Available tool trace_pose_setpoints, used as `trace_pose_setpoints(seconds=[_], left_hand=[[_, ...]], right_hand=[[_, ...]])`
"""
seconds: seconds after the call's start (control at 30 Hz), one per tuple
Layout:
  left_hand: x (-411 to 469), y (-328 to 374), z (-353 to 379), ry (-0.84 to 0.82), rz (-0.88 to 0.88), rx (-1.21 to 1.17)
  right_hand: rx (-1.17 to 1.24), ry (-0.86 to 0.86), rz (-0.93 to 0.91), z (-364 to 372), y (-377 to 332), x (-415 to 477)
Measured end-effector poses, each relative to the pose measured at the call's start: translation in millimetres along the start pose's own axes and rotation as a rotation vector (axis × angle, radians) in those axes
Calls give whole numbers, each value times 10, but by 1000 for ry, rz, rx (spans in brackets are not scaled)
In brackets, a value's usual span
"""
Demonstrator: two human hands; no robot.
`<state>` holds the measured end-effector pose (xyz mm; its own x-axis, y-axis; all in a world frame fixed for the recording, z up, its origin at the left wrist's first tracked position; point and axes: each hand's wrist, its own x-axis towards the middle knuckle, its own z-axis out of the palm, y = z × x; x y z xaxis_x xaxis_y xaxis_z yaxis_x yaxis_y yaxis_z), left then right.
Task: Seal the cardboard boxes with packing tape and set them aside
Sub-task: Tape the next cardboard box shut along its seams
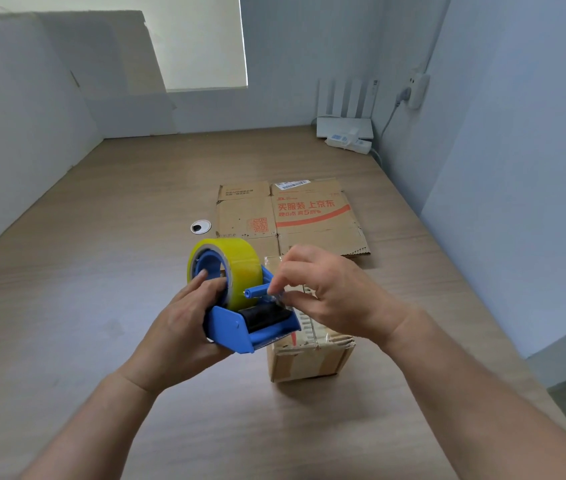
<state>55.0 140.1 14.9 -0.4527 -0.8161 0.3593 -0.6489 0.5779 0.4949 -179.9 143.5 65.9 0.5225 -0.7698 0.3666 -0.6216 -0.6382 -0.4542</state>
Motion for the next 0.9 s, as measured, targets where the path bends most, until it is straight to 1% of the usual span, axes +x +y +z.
trace_pose_setpoints(seconds=[0.1,0.23,0.3,0.37,0.43,0.5,0.57,0.63,0.7,0.8,0.9], left_hand=[[-5,-10,-6,-9,10,-1],[-2,-8,-9,-14,-14,42],[-18,-24,-1,-30,12,68],[-28,-31,22,-25,46,78],[-21,11,35,51,75,66],[-12,40,54,166,107,56],[-8,23,71,232,78,-26],[-17,2,84,279,74,-131],[-8,32,83,314,110,-190],[25,95,90,315,110,-246],[30,101,123,300,112,-251]], right_hand=[[71,-40,24,-11,-2,-8],[37,-68,68,-29,-10,-1],[1,-104,76,-37,-4,-4],[57,-119,100,-42,-3,-20],[185,-30,156,-39,-4,-50],[303,133,249,-29,3,-92],[405,221,367,-26,0,-122],[500,221,467,-15,-10,-138],[588,197,504,-1,-32,-147],[650,174,453,-3,-101,-137],[666,188,383,-17,-156,-117]])
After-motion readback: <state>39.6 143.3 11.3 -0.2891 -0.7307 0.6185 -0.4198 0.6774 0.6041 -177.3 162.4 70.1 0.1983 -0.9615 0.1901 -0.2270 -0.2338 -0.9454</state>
